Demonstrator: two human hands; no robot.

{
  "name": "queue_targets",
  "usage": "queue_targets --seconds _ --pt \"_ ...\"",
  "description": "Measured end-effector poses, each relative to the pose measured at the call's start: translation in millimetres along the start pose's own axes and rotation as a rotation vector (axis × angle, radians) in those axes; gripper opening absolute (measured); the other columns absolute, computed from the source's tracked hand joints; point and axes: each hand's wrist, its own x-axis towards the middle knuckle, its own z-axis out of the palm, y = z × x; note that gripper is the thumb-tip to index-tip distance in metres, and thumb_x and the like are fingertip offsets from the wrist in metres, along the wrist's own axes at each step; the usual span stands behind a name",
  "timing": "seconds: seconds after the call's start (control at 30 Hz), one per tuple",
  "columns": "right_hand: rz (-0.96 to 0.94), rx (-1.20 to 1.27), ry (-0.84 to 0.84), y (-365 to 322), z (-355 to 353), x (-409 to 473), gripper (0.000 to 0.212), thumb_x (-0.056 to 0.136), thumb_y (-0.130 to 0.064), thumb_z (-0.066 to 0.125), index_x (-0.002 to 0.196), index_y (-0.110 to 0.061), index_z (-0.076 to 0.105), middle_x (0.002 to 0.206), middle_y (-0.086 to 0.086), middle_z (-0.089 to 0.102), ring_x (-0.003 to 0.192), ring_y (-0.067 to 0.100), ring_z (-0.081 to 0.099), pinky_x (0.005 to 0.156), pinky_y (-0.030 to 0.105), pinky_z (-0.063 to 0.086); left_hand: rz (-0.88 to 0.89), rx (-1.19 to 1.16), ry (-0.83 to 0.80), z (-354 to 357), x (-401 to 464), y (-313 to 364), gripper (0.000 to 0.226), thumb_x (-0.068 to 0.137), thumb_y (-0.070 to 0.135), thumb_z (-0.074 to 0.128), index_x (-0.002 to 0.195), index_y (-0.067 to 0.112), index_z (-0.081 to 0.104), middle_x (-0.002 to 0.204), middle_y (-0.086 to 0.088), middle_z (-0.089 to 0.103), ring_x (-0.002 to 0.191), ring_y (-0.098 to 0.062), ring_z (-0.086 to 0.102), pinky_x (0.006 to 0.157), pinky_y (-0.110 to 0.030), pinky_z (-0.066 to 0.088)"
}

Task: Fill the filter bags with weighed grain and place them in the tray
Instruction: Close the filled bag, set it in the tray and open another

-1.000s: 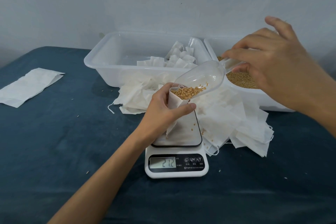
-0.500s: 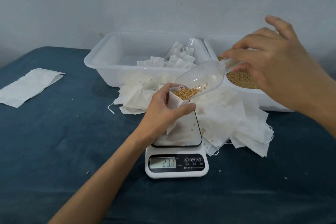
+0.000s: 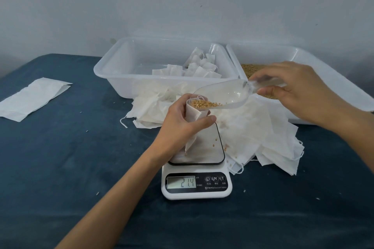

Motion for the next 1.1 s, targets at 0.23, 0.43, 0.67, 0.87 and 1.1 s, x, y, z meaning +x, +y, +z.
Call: queue_targets --seconds 0.23,0.43,0.67,0.87,1.1 --pt "0.148 0.294 0.044 27.3 2.5 -4.0 0.021 0.092 -0.013 0.072 0.111 -0.022 0.071 0.107 -0.020 0.071 0.102 -0.018 0.060 0.084 -0.001 0.039 -0.007 0.027 0.026 0.0 -0.1 -0.4 0.046 0.077 0.027 0.085 0.118 0.019 0.064 0.099 -0.005 0.073 0.087 -0.013 0.067 0.079 -0.029 0.055" --pt "0.384 0.282 0.128 88.4 -1.0 -3.3 0.022 0.093 -0.016 0.072 0.112 -0.027 0.067 0.104 -0.019 0.070 0.106 0.003 0.066 0.099 0.026 0.044 -0.001 0.048 0.034 -0.4 0.0 -0.5 0.042 0.078 0.027 0.083 0.115 0.019 0.066 0.103 -0.014 0.072 0.091 -0.031 0.068 0.079 -0.034 0.054" --pt "0.730 -0.054 -0.026 141.8 13.2 -11.6 0.022 0.091 -0.024 0.076 0.106 -0.010 0.070 0.112 0.015 0.070 0.108 0.034 0.062 0.086 0.036 0.043 -0.012 0.050 0.040 -0.2 -0.4 2.0 0.045 0.077 0.029 0.082 0.118 0.023 0.066 0.098 -0.011 0.073 0.087 -0.017 0.067 0.075 -0.028 0.054" --pt "0.824 -0.102 -0.203 145.0 17.3 1.0 0.020 0.085 -0.035 0.081 0.084 -0.022 0.065 0.119 0.013 0.070 0.114 0.034 0.059 0.085 0.032 0.040 0.006 0.054 0.045 -3.6 0.1 1.3 0.045 0.083 0.022 0.082 0.124 0.024 0.062 0.099 -0.001 0.077 0.090 -0.021 0.072 0.076 -0.024 0.056" --pt "0.795 -0.181 -0.201 132.6 17.9 5.9 0.038 0.087 -0.032 0.079 0.118 -0.012 0.070 0.126 0.012 0.068 0.118 0.034 0.059 0.095 0.039 0.046 -0.019 0.144 -0.004 -0.6 0.8 -2.2 0.018 0.106 0.021 0.059 0.110 0.010 0.072 0.104 0.006 0.079 0.097 -0.013 0.071 0.093 -0.034 0.052"
